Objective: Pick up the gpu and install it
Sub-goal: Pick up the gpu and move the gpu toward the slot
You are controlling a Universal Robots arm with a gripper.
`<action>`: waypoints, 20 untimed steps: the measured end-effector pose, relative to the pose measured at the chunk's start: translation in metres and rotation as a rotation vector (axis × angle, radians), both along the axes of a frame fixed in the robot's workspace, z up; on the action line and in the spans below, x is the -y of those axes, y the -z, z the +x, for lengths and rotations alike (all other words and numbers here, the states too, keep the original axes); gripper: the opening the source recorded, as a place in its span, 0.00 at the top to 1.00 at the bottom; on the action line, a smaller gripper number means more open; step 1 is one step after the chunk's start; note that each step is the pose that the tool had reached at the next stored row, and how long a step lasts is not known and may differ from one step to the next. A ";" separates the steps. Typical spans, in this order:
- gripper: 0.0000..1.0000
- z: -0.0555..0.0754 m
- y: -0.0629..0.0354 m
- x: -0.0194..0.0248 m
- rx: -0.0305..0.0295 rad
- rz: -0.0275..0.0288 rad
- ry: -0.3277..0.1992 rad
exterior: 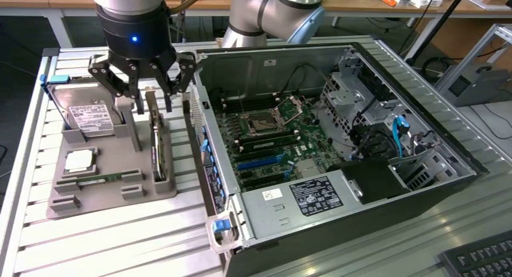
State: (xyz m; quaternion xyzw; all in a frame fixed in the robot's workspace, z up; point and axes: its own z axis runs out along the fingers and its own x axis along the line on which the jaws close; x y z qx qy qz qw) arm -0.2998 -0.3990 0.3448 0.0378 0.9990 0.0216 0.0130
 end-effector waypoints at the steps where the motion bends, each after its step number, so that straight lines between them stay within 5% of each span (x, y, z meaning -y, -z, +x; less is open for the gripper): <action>1: 0.52 0.000 0.0004 0.0000 0.0001 0.0001 0.000; 20: 0.52 -0.002 0.0073 -0.0086 -0.0001 -0.0002 0.000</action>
